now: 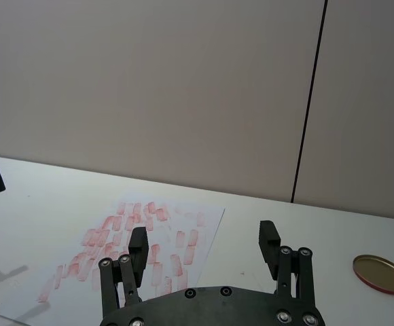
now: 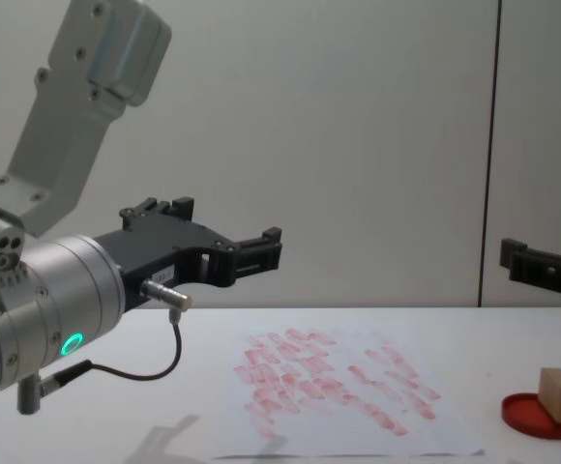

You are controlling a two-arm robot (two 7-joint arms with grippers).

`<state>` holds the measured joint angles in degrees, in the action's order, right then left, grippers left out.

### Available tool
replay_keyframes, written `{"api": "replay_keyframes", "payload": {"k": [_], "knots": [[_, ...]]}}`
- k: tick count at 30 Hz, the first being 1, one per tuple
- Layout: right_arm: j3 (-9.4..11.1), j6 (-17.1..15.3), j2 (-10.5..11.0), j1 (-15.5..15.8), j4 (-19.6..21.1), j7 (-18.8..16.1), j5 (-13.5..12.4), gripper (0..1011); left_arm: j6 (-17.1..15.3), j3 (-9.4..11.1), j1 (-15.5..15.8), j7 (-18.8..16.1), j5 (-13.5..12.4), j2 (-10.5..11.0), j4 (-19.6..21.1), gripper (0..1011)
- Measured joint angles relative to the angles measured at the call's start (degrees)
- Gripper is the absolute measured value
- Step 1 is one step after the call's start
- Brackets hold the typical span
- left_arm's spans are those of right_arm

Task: Use the one hand to pick up the stamp and affix it onto the A4 paper.

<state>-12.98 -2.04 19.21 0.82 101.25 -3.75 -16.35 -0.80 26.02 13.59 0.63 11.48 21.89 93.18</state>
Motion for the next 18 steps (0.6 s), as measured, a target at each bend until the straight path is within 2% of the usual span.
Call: {"api": "replay_keyframes", "payload": {"k": [18], "knots": [[0.04, 0.09, 0.13, 0.02, 0.00, -0.08, -0.12, 1001, 0.00, 0.00, 0.00, 0.00, 0.00, 0.00, 0.00, 993]]}}
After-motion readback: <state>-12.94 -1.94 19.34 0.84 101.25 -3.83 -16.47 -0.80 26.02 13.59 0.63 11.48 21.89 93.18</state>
